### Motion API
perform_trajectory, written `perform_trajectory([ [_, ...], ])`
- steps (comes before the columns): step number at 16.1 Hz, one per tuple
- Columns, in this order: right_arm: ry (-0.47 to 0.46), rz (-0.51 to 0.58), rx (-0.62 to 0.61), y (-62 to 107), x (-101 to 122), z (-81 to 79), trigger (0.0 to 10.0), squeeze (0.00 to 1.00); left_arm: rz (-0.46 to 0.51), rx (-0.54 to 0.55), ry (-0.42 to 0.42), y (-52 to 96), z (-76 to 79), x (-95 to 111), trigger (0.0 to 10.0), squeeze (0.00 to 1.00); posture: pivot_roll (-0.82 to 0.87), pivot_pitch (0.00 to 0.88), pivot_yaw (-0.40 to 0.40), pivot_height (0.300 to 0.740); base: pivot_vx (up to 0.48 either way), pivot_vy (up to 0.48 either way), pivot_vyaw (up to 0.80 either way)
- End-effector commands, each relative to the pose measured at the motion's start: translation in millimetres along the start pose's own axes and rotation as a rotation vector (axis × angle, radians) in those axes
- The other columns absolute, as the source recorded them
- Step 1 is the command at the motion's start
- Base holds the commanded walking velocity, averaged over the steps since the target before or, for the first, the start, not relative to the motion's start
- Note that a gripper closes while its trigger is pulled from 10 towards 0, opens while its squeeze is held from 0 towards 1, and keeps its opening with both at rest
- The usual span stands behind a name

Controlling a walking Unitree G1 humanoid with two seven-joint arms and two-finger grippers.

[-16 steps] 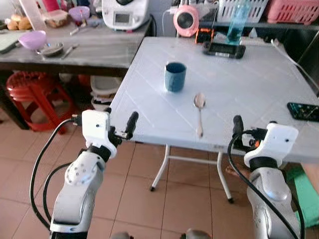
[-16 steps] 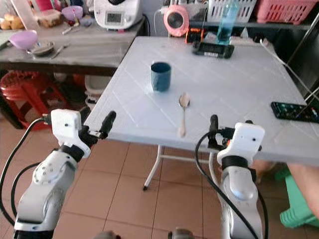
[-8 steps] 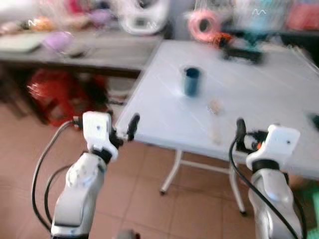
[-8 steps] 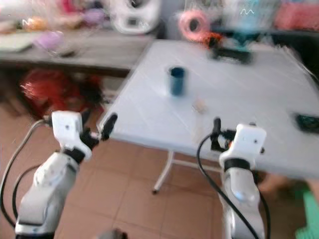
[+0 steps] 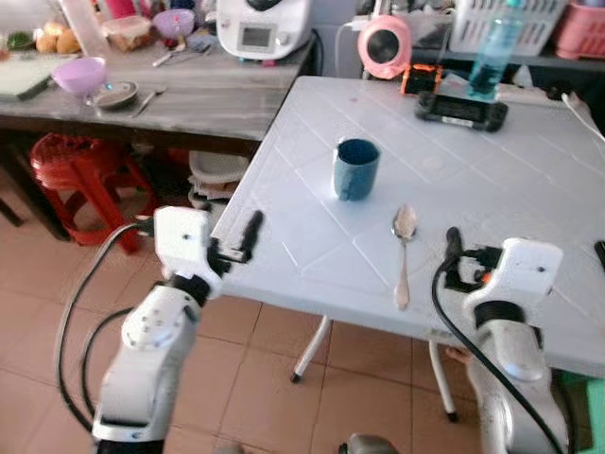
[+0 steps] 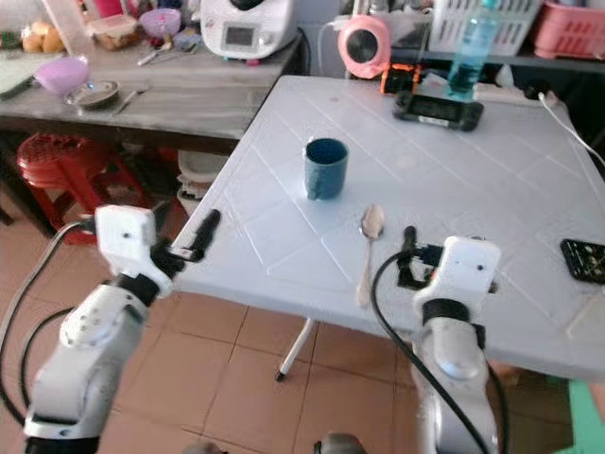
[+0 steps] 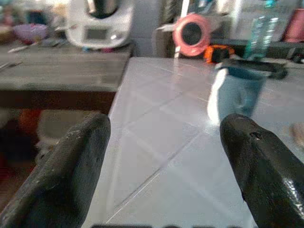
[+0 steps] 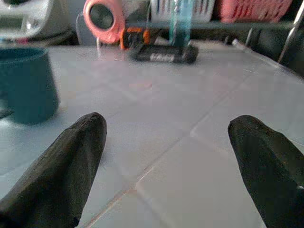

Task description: Setting the table

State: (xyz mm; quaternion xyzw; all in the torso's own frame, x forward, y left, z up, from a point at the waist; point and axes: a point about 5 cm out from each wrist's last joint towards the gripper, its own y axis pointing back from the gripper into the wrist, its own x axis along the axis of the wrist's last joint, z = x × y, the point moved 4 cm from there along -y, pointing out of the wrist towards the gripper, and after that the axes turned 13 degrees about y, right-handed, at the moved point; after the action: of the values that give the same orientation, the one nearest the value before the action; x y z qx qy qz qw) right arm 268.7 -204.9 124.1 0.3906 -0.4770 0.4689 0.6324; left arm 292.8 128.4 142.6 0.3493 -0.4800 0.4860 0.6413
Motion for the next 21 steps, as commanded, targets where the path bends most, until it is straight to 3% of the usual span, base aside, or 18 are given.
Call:
perform_trajectory([
  [1,-0.005,-0.027,0.02,-0.2,-3.7,-3.7,10.0,0.0,0.005,0.014,-0.01,1.8,-3.1,4.0,10.0,0.0,-0.04,0.0,0.025,0.74,0.0,0.0,0.0],
  [9,0.046,-0.123,0.099,-26.2,-2.2,-0.9,10.0,0.0,-0.032,0.053,-0.066,6.6,-16.7,5.4,10.0,0.0,-0.01,0.023,0.037,0.74,0.0,0.0,0.0],
  [16,0.035,-0.201,0.269,-24.0,-0.4,-28.0,10.0,0.0,-0.088,0.045,-0.072,19.2,-10.2,-2.3,10.0,0.0,0.0,0.079,0.05,0.74,0.0,0.0,0.0],
  [19,0.076,-0.199,0.253,-26.5,0.4,-25.5,10.0,0.0,-0.088,0.045,-0.076,18.1,-10.4,-0.3,10.0,0.0,0.0,0.079,0.052,0.74,0.0,0.0,0.0],
  [21,0.043,-0.255,0.24,-25.4,-10.6,-23.1,10.0,0.0,-0.09,0.046,-0.08,18.3,-10.2,-0.6,10.0,0.0,0.0,0.081,0.047,0.74,0.0,0.0,0.0],
])
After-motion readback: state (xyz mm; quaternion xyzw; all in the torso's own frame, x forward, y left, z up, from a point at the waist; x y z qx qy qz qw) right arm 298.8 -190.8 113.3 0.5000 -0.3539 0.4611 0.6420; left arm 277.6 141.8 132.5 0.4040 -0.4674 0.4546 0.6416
